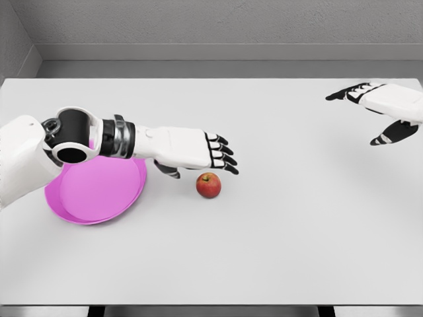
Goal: Put the apple on the plate with both arms
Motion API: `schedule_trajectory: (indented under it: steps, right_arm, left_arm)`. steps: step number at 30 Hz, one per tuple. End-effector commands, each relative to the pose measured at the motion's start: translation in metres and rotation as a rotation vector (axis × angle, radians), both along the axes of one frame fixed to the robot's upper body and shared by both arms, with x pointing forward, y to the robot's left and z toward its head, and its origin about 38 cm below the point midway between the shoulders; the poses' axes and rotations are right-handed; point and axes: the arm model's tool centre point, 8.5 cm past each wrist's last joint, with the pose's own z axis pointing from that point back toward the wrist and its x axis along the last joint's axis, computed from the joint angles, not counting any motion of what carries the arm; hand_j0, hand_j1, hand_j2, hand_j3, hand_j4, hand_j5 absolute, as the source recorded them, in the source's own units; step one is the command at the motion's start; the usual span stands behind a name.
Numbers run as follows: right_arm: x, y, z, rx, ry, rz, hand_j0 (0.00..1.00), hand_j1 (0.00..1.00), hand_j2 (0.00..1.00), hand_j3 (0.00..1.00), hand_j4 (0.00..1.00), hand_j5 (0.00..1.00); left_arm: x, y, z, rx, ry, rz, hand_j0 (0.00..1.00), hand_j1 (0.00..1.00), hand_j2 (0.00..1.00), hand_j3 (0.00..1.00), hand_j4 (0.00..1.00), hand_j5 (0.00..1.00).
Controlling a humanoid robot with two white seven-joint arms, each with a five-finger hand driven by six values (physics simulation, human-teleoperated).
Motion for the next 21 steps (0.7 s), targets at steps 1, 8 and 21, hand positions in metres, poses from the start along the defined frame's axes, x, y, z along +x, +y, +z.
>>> schedule_trajectory:
  steps: [1,8,21]
  right_arm:
    - [-0.002,0.005,0.004,0.0,-0.009,0.016,1.0,1.0,1.0,1.0,1.0,1.0]
    - [-0.002,0.006,0.005,0.002,-0.014,0.018,1.0,1.0,1.0,1.0,1.0,1.0]
    - [-0.001,0.004,0.008,-0.001,-0.019,0.015,1.0,1.0,1.0,1.0,1.0,1.0]
  left_arm:
    - [-0.004,-0.007,-0.01,0.022,0.022,-0.02,1.0,1.0,1.0,1.0,1.0,1.0]
    - [0.0,-0.013,-0.021,0.094,0.017,-0.018,1.0,1.0,1.0,1.0,1.0,1.0]
    - [0.001,-0.022,-0.029,0.18,-0.05,-0.033,1.0,1.0,1.0,1.0,1.0,1.0]
